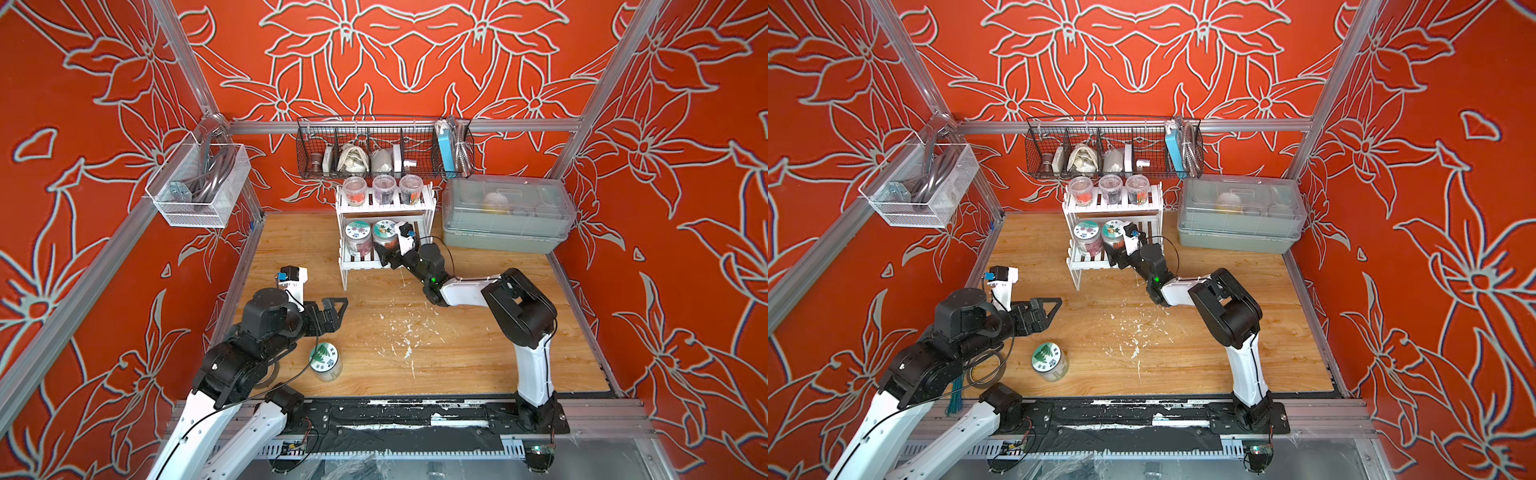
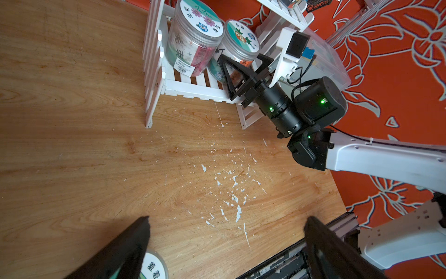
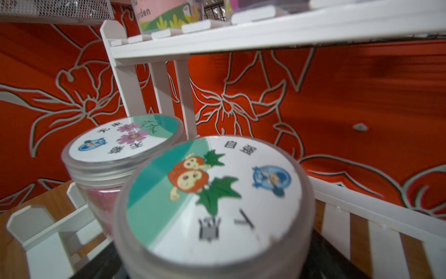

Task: Place the seed container on the shelf
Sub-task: Place the seed jar on the shelf.

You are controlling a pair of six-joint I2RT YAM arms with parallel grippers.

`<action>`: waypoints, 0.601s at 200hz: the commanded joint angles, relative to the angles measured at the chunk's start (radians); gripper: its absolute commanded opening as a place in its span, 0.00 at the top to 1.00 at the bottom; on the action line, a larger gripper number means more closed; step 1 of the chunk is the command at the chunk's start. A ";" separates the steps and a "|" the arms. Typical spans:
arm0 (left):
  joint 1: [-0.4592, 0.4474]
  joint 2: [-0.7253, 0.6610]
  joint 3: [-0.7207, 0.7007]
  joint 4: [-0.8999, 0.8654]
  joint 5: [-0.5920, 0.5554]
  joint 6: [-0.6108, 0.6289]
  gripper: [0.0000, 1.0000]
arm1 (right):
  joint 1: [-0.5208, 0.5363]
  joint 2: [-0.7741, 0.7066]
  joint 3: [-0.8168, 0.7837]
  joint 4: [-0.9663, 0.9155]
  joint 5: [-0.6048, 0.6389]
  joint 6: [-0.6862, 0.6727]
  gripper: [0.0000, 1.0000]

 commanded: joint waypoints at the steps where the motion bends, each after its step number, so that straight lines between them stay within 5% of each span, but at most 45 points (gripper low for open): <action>1: 0.005 -0.005 0.001 -0.004 -0.005 0.006 0.01 | -0.002 -0.057 -0.012 -0.006 -0.022 -0.030 0.04; 120: 0.005 -0.012 0.001 -0.009 -0.005 0.010 0.01 | -0.004 -0.214 -0.124 -0.081 0.015 -0.115 0.00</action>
